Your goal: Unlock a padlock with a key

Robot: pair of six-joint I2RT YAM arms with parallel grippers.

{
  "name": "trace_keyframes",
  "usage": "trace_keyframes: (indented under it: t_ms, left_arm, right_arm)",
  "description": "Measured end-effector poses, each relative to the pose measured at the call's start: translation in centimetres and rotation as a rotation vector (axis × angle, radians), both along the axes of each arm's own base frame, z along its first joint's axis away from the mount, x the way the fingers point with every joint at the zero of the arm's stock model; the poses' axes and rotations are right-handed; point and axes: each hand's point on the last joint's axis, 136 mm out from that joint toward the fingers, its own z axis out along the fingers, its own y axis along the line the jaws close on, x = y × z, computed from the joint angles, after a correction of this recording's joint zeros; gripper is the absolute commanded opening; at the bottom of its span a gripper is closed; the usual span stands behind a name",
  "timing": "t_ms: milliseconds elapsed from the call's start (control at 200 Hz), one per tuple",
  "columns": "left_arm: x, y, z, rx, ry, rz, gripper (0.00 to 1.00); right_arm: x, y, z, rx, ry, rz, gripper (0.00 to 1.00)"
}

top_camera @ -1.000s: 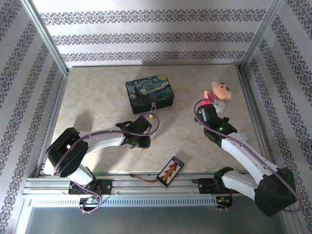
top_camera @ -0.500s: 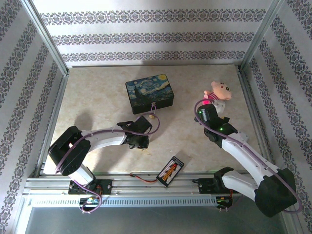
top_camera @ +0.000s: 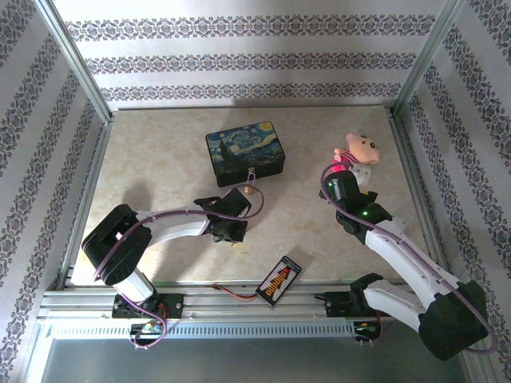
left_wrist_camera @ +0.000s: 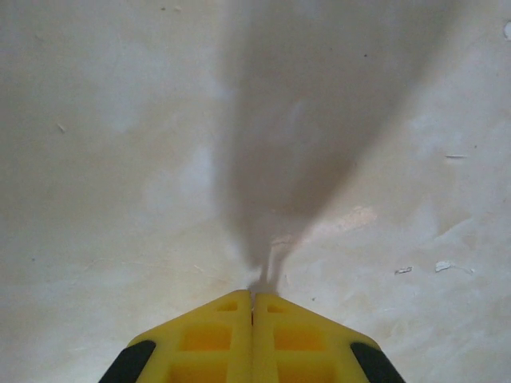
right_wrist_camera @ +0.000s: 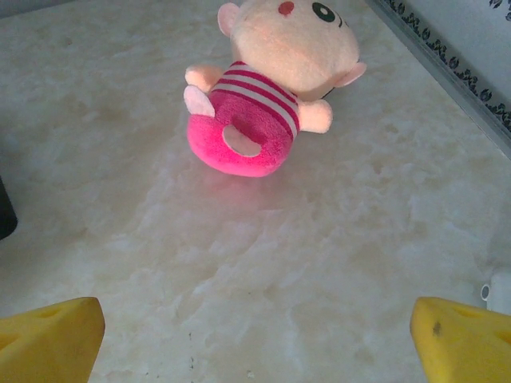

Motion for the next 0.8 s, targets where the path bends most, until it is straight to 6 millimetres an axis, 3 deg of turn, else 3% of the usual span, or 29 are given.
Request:
trace_keyframes:
  t_ms: [185,350,480,595,800]
  left_arm:
    - [0.9,-0.4,1.1,0.004,-0.033,-0.018,0.0]
    - [1.5,-0.6,3.1,-0.011,-0.087,-0.04,0.0]
    - [2.1,-0.5,5.1,-0.051,-0.13,-0.04,0.0]
    - [3.0,-0.2,6.4,-0.101,-0.147,-0.018,0.0]
    - [4.7,-0.2,8.5,-0.168,-0.204,-0.001,0.0]
  right_arm:
    - [0.0,0.6,0.0,0.028,0.003,0.028,0.98]
    - [-0.1,2.4,-0.6,0.1,0.031,0.106,0.98]
    - [0.2,5.4,-0.8,0.197,0.041,0.218,0.95]
    - [0.3,8.7,-0.7,0.318,0.023,0.344,0.82]
    - [-0.1,12.9,-2.7,0.54,0.078,0.445,0.72]
